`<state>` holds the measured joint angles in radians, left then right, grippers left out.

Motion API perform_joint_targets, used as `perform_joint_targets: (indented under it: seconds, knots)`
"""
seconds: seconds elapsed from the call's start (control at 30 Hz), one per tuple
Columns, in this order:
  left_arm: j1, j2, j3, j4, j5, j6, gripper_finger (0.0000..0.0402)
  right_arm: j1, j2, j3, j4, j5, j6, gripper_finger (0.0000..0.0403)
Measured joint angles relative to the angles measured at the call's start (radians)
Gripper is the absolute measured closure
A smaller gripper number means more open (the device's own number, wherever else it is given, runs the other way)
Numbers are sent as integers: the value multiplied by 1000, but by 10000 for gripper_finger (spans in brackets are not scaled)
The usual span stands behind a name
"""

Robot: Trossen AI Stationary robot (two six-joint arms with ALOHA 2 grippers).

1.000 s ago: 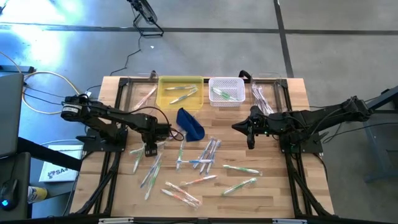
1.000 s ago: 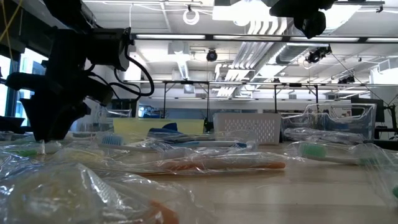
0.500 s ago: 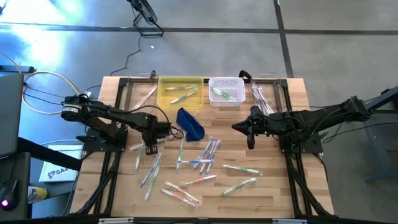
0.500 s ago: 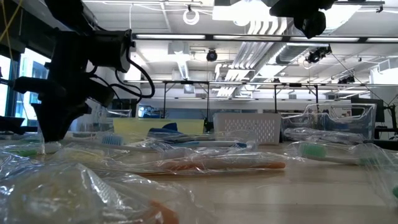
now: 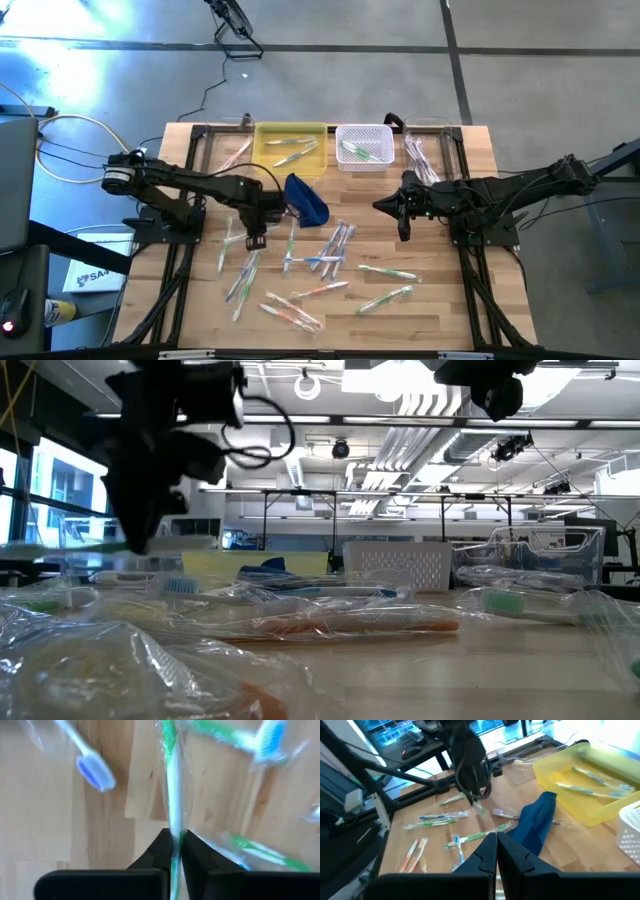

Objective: Pick & Place Toothbrushes
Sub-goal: Put the green toothbrush into the white bin

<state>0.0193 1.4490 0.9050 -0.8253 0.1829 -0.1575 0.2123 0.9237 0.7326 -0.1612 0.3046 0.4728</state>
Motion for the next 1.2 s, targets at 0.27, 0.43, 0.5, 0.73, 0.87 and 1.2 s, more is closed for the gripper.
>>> perform_joint_targets:
  seconds: [0.27, 0.43, 0.5, 0.73, 0.87, 1.2]
  knots:
    - [0, 0, 255, -13, -28, 77, 387, 0, -24, -1, 10, -186, 0, 398]
    - [25, -1, 440, -13, -64, 159, 387, 0, -60, 0, 25, -219, 0, 398]
    - [51, -2, 508, 0, -69, 200, 387, 0, -70, -2, 35, -205, 0, 398]
    - [159, -2, 665, 130, -66, 334, 387, 0, -95, 1, 58, -182, -6, 398]
    - [197, -3, 679, 340, -2, 368, 387, -3, -94, 0, 84, -163, -36, 398]
    - [217, 9, 680, 665, 107, 367, 387, -12, -94, 0, 174, -74, -115, 398]
